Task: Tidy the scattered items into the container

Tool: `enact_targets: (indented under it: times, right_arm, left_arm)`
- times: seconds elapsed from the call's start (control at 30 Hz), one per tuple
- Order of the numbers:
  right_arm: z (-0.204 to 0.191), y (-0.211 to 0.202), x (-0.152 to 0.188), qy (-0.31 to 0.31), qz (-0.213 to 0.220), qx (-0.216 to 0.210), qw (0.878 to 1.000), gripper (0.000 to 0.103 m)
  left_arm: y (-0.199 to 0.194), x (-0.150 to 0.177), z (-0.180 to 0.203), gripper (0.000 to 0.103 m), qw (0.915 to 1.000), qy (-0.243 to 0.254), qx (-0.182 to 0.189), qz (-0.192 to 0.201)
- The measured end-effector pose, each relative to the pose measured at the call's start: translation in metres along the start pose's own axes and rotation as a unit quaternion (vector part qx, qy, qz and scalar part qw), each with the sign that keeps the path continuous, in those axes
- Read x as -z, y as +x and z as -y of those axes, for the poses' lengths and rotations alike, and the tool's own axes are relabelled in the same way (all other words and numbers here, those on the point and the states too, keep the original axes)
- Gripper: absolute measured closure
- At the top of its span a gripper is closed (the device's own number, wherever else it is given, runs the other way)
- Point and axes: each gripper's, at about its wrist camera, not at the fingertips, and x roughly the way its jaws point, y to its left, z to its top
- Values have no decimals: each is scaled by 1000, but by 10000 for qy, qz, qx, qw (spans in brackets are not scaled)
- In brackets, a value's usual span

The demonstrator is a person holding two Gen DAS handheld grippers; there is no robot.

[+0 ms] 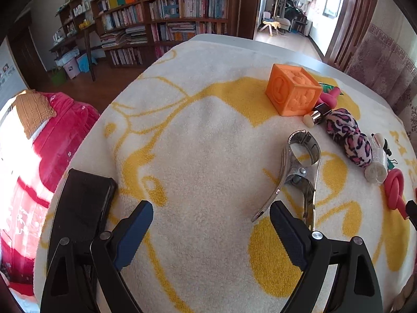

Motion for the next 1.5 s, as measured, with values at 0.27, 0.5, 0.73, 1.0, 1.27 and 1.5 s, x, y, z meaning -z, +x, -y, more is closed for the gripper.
enact_targets:
  times: [0.27, 0.5, 0.73, 1.0, 1.27, 1.5]
  right_arm:
    - [0, 1, 1, 5, -21, 6, 10000, 31]
    - [4, 2, 0, 51, -24, 46, 10000, 31]
    - [1, 6, 2, -66, -66, 94, 9999, 31]
    - [6, 10, 2, -28, -44, 174, 9998, 31]
    - [-4, 11, -4, -82, -78, 257, 9996, 31]
    - [-28, 30, -15, -539, -248, 592, 9965, 31]
  left_arm:
    - [-4, -7, 50, 10, 9965, 612, 525, 223]
    - [30, -12, 73, 20, 9936, 998, 518, 132]
    - [29, -23, 72, 65, 9929, 798, 858, 219]
    - [12, -19, 68, 65, 9872, 473, 1473, 378]
    - [8, -19, 58, 65, 9821, 338, 1802, 428]
    - [1, -15, 58, 65, 9784, 344, 1987, 457]
